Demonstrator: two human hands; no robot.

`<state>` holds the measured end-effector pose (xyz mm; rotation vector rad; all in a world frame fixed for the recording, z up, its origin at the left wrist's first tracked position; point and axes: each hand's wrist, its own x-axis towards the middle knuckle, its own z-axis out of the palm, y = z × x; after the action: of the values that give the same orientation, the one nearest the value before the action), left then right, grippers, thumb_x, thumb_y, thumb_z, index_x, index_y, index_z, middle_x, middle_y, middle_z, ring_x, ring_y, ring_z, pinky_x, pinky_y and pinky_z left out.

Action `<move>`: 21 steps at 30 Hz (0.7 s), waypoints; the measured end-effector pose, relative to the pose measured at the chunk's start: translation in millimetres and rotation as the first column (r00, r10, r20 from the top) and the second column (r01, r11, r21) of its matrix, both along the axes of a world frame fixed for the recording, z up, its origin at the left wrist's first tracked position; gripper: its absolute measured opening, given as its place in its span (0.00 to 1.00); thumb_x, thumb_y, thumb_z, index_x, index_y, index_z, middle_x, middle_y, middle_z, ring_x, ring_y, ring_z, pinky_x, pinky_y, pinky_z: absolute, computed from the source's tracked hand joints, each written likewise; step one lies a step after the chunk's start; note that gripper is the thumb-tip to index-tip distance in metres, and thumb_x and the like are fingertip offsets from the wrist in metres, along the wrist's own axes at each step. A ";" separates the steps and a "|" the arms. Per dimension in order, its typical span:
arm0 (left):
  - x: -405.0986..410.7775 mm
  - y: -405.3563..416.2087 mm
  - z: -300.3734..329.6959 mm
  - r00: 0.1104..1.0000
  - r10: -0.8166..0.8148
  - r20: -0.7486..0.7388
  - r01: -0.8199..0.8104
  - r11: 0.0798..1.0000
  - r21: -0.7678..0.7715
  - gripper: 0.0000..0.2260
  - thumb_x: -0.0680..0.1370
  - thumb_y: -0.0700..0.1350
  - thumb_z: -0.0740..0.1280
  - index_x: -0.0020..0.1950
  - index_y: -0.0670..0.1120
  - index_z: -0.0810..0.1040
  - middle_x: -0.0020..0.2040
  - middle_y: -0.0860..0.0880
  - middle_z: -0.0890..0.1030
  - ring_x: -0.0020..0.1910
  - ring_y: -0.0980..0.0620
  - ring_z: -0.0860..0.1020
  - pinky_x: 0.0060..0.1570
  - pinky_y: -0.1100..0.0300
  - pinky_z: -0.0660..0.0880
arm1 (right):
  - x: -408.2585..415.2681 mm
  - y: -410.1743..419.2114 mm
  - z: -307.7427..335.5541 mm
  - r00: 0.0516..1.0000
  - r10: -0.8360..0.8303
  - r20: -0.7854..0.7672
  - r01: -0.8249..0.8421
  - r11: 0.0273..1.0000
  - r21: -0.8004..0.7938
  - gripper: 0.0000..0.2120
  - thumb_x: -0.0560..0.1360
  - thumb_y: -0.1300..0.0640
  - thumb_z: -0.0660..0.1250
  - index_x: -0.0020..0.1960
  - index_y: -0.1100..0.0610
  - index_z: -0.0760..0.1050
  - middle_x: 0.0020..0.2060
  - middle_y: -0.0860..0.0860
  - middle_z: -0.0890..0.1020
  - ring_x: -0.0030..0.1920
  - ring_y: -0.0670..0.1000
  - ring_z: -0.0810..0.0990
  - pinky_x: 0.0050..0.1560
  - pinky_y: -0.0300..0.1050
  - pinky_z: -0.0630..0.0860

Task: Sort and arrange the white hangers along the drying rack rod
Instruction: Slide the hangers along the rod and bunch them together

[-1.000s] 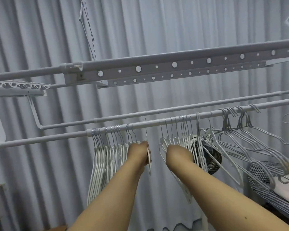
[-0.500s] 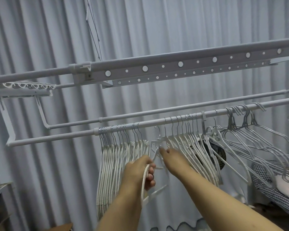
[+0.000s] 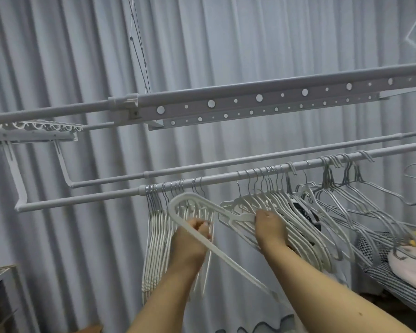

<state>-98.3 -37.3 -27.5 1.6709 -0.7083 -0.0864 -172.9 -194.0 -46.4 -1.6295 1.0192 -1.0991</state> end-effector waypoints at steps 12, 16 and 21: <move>21.6 -12.1 -35.1 0.773 -0.004 0.634 -0.471 0.666 0.579 0.18 0.76 0.39 0.59 0.66 0.44 0.68 0.56 0.46 0.79 0.55 0.44 0.79 0.42 0.55 0.71 | -30.8 -6.6 -17.0 0.909 -0.415 0.029 0.413 0.909 0.059 0.20 0.82 0.56 0.47 0.57 0.65 0.74 0.49 0.64 0.80 0.43 0.60 0.74 0.43 0.49 0.66; 27.6 -10.6 -38.4 0.786 0.005 0.618 -0.427 0.727 0.537 0.10 0.76 0.39 0.60 0.55 0.44 0.75 0.54 0.45 0.80 0.53 0.43 0.79 0.43 0.56 0.71 | -38.2 -4.4 -20.8 0.885 -0.465 0.034 0.462 0.884 0.065 0.19 0.82 0.56 0.47 0.62 0.65 0.71 0.54 0.66 0.79 0.53 0.66 0.77 0.46 0.52 0.65; 31.7 -13.9 -40.9 0.796 0.001 0.605 -0.392 0.762 0.516 0.11 0.75 0.40 0.59 0.56 0.44 0.76 0.53 0.45 0.79 0.52 0.44 0.78 0.42 0.57 0.71 | -25.7 -1.0 -19.2 0.900 -0.431 0.068 0.432 0.902 0.006 0.17 0.83 0.54 0.47 0.56 0.63 0.70 0.48 0.64 0.81 0.42 0.62 0.75 0.42 0.48 0.63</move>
<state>-66.6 -51.2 -68.4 2.4626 -1.0089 0.4176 -198.6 -195.0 -65.6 -1.3926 1.3733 -1.4413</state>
